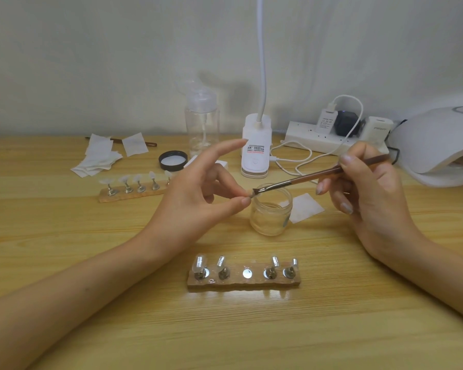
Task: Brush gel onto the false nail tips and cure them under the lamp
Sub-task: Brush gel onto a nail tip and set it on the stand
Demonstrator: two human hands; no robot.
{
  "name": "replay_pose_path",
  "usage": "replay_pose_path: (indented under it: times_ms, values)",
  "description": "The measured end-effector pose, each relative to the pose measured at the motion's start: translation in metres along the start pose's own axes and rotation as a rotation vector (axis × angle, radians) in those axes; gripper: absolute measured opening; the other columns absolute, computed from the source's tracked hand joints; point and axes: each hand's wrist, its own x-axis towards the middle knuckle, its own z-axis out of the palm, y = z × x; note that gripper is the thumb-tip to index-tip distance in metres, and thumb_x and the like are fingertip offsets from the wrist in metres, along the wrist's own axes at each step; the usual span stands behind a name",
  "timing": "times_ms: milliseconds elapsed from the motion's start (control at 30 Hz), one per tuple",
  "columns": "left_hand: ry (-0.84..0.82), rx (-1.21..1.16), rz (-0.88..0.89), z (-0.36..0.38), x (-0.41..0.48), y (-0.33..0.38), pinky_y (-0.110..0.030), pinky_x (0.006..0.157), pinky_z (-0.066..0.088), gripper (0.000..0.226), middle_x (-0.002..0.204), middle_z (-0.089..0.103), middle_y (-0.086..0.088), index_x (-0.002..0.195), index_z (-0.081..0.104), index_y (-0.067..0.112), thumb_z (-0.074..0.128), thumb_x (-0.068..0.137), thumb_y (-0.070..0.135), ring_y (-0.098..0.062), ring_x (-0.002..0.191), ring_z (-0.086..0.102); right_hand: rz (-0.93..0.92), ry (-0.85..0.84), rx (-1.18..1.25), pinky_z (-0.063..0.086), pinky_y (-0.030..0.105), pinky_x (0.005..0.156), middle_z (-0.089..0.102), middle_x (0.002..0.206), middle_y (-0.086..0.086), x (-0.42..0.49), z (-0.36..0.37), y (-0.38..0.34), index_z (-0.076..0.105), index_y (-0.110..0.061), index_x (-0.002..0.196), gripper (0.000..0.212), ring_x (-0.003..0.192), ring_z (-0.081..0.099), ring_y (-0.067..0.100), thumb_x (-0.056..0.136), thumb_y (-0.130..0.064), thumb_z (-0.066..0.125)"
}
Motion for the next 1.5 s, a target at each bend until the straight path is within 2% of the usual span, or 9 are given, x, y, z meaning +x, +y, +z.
replay_pose_path:
  times_ms: [167,300,433,667,833,1200,1267,1400,1500]
  values:
    - [-0.004,-0.013,-0.039,0.0,0.0,0.001,-0.052,0.074,0.051,0.072,0.08,0.072,0.005,0.14,0.051,0.038,0.081,0.082,0.006,-0.01,0.084,0.073,0.019,0.074,-0.02,0.028,0.019,0.04,0.065,0.061,0.009,0.001,-0.003,0.001,0.05,-0.029,0.068,0.028,0.036,0.031,0.011,0.094,-0.021,0.05]
    - [-0.021,-0.075,-0.081,-0.001,0.0,0.0,-0.037,0.084,0.06,0.071,0.08,0.073,0.003,0.138,0.053,0.039,0.081,0.082,0.005,-0.015,0.088,0.074,-0.025,0.04,0.024,0.032,0.017,0.041,0.067,0.064,0.007,0.0,-0.002,-0.001,0.051,-0.029,0.07,0.029,0.037,0.032,0.01,0.097,-0.02,0.047]
    - [-0.032,-0.128,-0.1,-0.001,-0.001,0.0,-0.018,0.076,0.057,0.068,0.08,0.073,0.002,0.136,0.054,0.036,0.079,0.082,0.004,-0.016,0.088,0.075,-0.026,0.01,-0.008,0.032,0.017,0.041,0.067,0.063,0.008,-0.001,0.0,-0.001,0.048,-0.024,0.073,0.025,0.037,0.034,0.01,0.097,-0.019,0.048]
    - [-0.045,-0.138,-0.105,-0.002,-0.002,0.003,-0.017,0.072,0.056,0.066,0.08,0.072,0.001,0.135,0.054,0.035,0.079,0.082,0.003,-0.018,0.09,0.075,-0.003,0.078,-0.007,0.026,0.019,0.04,0.064,0.06,0.009,-0.001,-0.003,-0.002,0.05,-0.028,0.068,0.029,0.036,0.032,0.01,0.095,-0.02,0.048]
    - [-0.044,-0.151,-0.104,-0.002,-0.001,0.002,-0.015,0.064,0.052,0.064,0.079,0.072,0.002,0.133,0.055,0.034,0.079,0.082,0.003,-0.019,0.088,0.075,-0.028,-0.004,0.007,0.034,0.016,0.042,0.068,0.065,0.006,-0.003,0.001,-0.003,0.051,-0.029,0.07,0.029,0.037,0.035,0.009,0.097,-0.02,0.048]
    - [-0.046,-0.169,-0.087,-0.004,0.0,0.003,-0.021,0.07,0.056,0.068,0.086,0.074,0.001,0.137,0.051,0.034,0.08,0.081,0.009,-0.015,0.092,0.076,0.027,0.064,-0.014,0.03,0.017,0.04,0.064,0.061,0.009,-0.001,-0.006,0.0,0.05,-0.029,0.067,0.029,0.036,0.033,0.01,0.094,-0.021,0.049]
    - [-0.019,-0.192,-0.055,-0.01,0.003,0.009,-0.029,0.087,0.057,0.072,0.09,0.075,0.003,0.14,0.047,0.033,0.079,0.078,0.017,-0.014,0.097,0.076,0.034,0.077,0.008,0.031,0.016,0.041,0.064,0.06,0.008,-0.001,-0.007,-0.001,0.05,-0.028,0.067,0.029,0.036,0.032,0.01,0.095,-0.02,0.048]
    - [0.064,-0.25,0.064,-0.032,0.007,0.031,-0.022,0.079,0.058,0.078,0.085,0.073,0.006,0.146,0.041,0.02,0.076,0.077,0.012,-0.02,0.094,0.076,0.046,0.102,0.031,0.032,0.015,0.042,0.064,0.06,0.006,0.0,-0.008,0.0,0.051,-0.026,0.07,0.028,0.037,0.031,0.01,0.096,-0.018,0.047]
    - [0.041,-0.166,0.251,-0.043,0.001,0.053,-0.03,0.086,0.059,0.083,0.087,0.07,0.006,0.149,0.034,0.015,0.081,0.08,0.01,-0.021,0.092,0.077,0.056,0.109,0.037,0.032,0.015,0.042,0.064,0.061,0.006,0.0,-0.008,0.0,0.05,-0.025,0.071,0.026,0.038,0.031,0.01,0.096,-0.018,0.047]
